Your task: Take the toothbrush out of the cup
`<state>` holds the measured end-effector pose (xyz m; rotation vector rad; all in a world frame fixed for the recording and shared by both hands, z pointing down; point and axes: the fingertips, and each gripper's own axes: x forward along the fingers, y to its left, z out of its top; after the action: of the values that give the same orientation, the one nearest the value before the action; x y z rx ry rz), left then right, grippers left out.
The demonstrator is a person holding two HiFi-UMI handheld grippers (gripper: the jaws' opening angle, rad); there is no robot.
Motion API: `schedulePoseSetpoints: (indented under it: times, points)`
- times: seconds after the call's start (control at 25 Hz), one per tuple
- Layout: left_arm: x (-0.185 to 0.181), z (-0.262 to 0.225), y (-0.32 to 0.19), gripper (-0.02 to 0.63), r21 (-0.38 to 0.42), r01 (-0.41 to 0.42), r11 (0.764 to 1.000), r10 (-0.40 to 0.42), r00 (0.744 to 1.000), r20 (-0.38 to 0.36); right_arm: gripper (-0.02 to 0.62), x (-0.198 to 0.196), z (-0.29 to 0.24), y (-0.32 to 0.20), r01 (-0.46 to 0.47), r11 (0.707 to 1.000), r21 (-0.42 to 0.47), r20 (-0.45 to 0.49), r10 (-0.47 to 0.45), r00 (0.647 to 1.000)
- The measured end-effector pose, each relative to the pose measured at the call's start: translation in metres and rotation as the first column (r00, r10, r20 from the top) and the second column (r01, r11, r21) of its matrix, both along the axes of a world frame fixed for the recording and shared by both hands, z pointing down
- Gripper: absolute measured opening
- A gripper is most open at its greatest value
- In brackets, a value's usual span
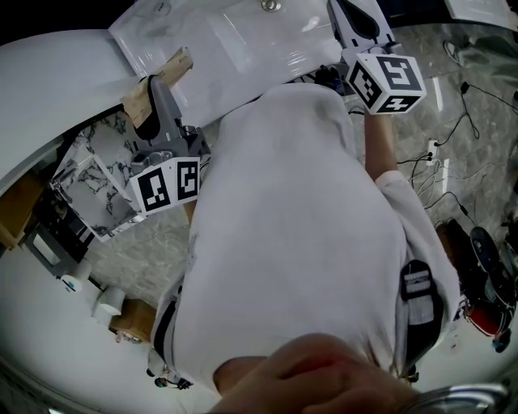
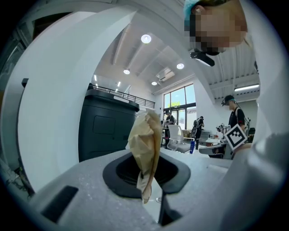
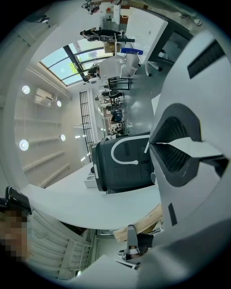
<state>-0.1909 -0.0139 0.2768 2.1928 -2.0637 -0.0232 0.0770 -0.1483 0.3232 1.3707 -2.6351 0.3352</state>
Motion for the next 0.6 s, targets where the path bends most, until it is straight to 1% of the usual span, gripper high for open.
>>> schedulePoseSetpoints:
  times: [0.6]
  points:
    - [0.003, 0.007, -0.013, 0.051, -0.015, -0.023, 1.0, 0.022, 1.0, -0.017, 0.015, -0.003, 0.003, -0.005, 0.005, 1.0, -0.01, -0.01, -0.005, 1.0]
